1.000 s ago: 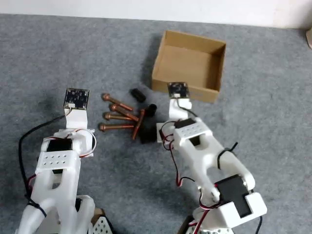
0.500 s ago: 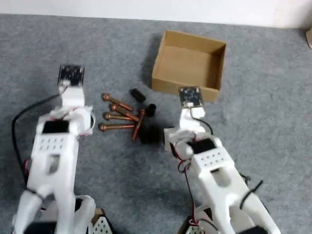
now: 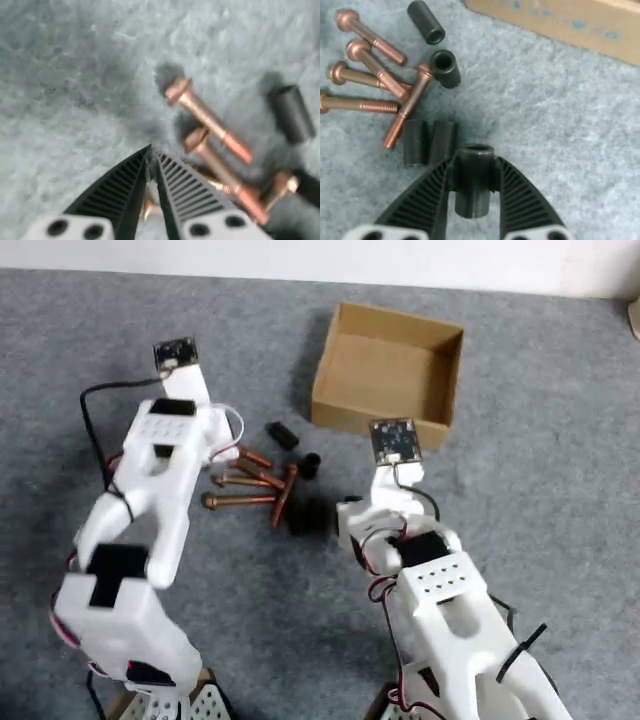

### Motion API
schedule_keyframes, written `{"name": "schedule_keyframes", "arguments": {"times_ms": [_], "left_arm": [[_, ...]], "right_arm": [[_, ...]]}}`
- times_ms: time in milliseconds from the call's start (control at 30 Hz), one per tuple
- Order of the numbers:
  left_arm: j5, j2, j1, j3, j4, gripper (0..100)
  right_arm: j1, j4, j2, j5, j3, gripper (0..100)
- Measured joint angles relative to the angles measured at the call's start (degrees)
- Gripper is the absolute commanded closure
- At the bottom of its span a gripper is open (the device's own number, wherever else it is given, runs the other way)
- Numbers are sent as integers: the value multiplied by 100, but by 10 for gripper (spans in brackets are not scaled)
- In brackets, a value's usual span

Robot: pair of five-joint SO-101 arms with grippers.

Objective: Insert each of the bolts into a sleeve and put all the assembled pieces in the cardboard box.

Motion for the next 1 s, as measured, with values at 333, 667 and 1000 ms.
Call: {"name": "schedule_keyframes", "arguments": {"times_ms": [333, 667, 1000], "left_arm": [[158, 1433, 53, -1785, 44, 815], [712, 1486, 53, -1855, 316, 812], [791, 1688, 158, -1881, 387, 812]], "right_arm": [[-18, -308, 580, 158, 88, 995], [0, -387, 914, 316, 88, 995], [0, -387, 914, 325, 88, 995]]}}
